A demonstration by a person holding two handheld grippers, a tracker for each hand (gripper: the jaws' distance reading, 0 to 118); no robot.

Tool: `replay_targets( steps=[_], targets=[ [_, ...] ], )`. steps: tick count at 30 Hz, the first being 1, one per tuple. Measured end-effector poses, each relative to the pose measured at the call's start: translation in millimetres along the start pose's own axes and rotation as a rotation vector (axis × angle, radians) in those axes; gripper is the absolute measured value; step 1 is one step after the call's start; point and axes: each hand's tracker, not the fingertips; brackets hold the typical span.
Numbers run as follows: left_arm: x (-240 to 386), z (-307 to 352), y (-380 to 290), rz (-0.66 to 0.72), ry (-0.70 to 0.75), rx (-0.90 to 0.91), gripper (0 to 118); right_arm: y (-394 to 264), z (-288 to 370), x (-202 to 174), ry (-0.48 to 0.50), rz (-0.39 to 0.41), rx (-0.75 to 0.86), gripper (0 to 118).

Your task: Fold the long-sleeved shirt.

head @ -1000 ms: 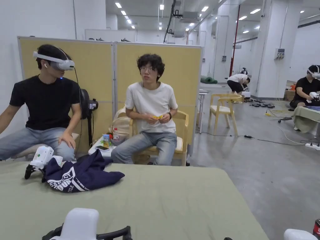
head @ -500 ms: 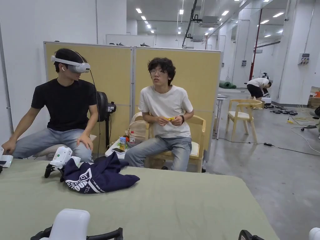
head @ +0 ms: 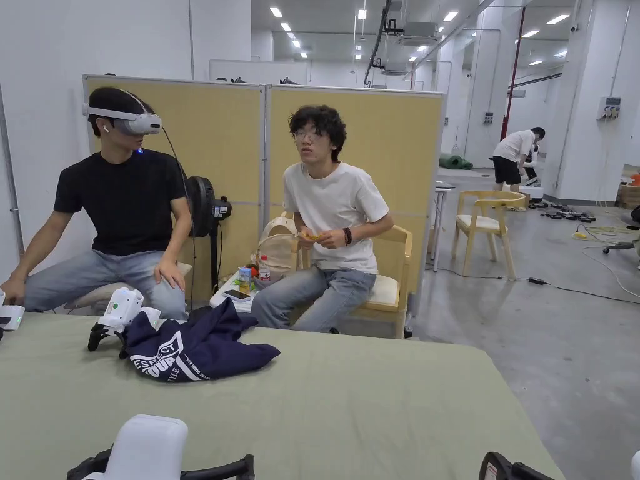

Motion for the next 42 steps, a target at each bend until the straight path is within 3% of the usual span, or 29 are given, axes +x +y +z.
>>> replay_targets(
  steps=[6,22,36,42],
  targets=[
    [-1.8,-1.0,-2.5,0.004,0.003,-0.005,106,-4.7,-0.6,0.9,0.043,0.016,0.022,118],
    [-5.0,-6.4,-5.1,0.015,-0.003,-0.004,106,-3.9,-5.7,-6.3,0.024,0.038,0.000,118],
    [-6.8,-2.7,-3.8,-0.009,0.025,0.019,106,-7.8,-11.6,-15.5,-0.036,0.155,0.034,118],
    [-8.4,-3.7,-3.2,-0.001,0.022,0.019,106,-4.9,-18.3,-17.1,-0.018,0.148,0.024,118]
  ],
)
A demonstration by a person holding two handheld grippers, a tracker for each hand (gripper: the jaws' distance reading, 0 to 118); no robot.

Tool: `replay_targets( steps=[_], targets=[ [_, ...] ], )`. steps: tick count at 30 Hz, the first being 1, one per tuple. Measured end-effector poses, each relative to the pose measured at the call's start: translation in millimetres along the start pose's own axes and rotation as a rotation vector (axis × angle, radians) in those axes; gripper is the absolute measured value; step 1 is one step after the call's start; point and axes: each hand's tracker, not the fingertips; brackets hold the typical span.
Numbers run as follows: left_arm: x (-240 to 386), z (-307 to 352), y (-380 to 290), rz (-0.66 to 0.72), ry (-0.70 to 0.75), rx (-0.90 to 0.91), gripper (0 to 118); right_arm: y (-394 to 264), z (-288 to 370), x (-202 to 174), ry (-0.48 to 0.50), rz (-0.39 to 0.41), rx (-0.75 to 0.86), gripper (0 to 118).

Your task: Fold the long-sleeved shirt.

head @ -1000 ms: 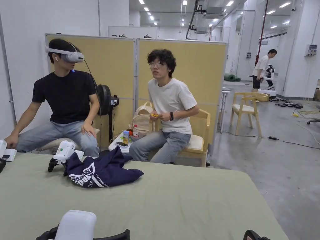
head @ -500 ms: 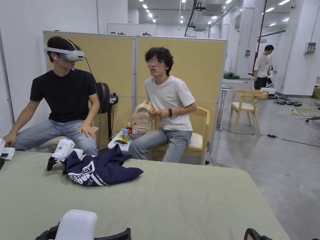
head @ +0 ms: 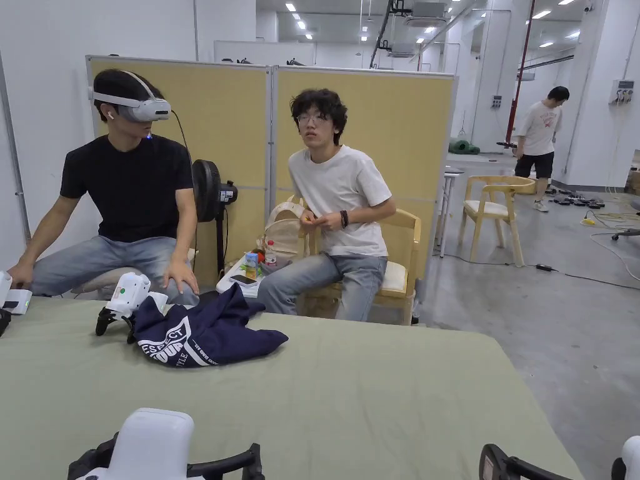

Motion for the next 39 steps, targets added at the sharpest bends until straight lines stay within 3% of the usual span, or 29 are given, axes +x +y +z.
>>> replay_targets(
  steps=[15,17,20,23,30,36,39],
  targets=[
    [4.2,-13.7,19.5,0.001,0.003,0.026,106,5.5,-35.4,-15.7,-0.006,0.059,-0.043,118],
    [6.0,-14.8,22.0,0.000,0.002,0.026,106,7.2,-39.8,-16.6,-0.051,0.027,-0.043,118],
    [8.3,-14.1,24.3,-0.004,-0.005,0.030,106,10.1,-41.6,-18.9,-0.058,0.053,-0.047,118],
    [11.3,-11.8,25.9,-0.005,-0.017,0.033,106,14.0,-35.7,-18.0,0.066,0.017,-0.095,118],
    [14.3,-8.0,25.6,-0.008,-0.026,0.028,106,11.4,-30.2,-24.2,0.014,0.068,-0.055,118],
    [14.2,-7.7,24.6,-0.010,-0.032,0.025,106,17.6,-27.0,-16.4,0.043,-0.022,-0.084,118],
    [13.2,-8.0,23.9,-0.008,-0.035,0.025,106,18.2,-26.1,-15.8,0.037,-0.029,-0.085,118]
  ],
)
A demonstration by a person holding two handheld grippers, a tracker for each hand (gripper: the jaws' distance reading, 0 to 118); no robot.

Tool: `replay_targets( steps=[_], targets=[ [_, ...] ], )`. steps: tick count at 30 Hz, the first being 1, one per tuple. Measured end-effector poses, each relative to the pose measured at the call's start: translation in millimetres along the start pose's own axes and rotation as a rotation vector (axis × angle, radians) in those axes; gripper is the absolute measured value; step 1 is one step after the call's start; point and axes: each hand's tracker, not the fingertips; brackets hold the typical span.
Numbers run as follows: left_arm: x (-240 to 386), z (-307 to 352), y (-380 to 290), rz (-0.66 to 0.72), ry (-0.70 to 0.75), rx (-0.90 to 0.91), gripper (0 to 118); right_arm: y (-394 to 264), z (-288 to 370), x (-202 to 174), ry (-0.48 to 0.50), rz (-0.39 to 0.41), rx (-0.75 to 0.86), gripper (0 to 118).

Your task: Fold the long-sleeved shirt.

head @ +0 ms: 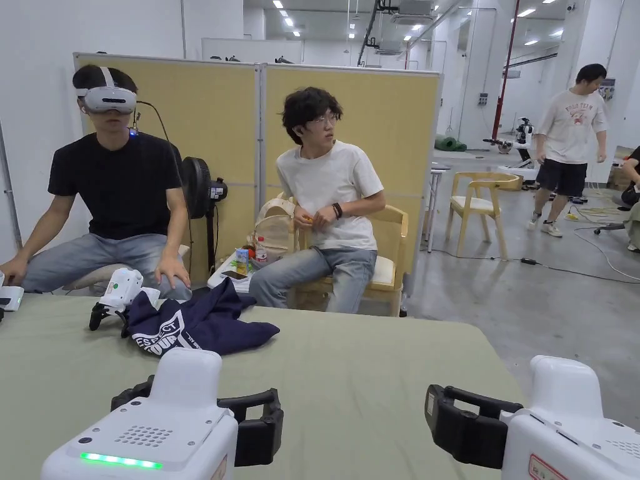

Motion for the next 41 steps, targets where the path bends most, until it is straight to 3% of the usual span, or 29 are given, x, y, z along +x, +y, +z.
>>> replay_targets(
  steps=[7,20,28,30,32,41],
  targets=[
    [-0.2,-1.8,-0.3,0.005,0.003,0.001,106,-3.7,4.1,-2.5,0.049,0.018,0.041,118],
    [2.4,-5.8,-3.2,0.003,-0.012,-0.002,106,-2.1,15.8,-8.6,0.038,0.015,0.052,118],
    [4.0,-8.7,-4.8,0.010,-0.018,-0.005,106,-4.9,20.5,-18.0,-0.088,0.039,0.167,118],
    [4.0,-10.5,-4.6,0.011,-0.021,-0.007,106,-3.6,18.2,-18.2,-0.069,0.038,0.120,118],
    [4.1,-11.4,-4.5,0.011,-0.023,-0.007,106,-3.4,13.4,-13.6,0.020,0.042,0.052,118],
    [6.3,-10.7,-2.5,0.014,-0.028,-0.008,106,-6.3,12.6,-19.3,-0.034,0.050,0.049,118]
  ],
)
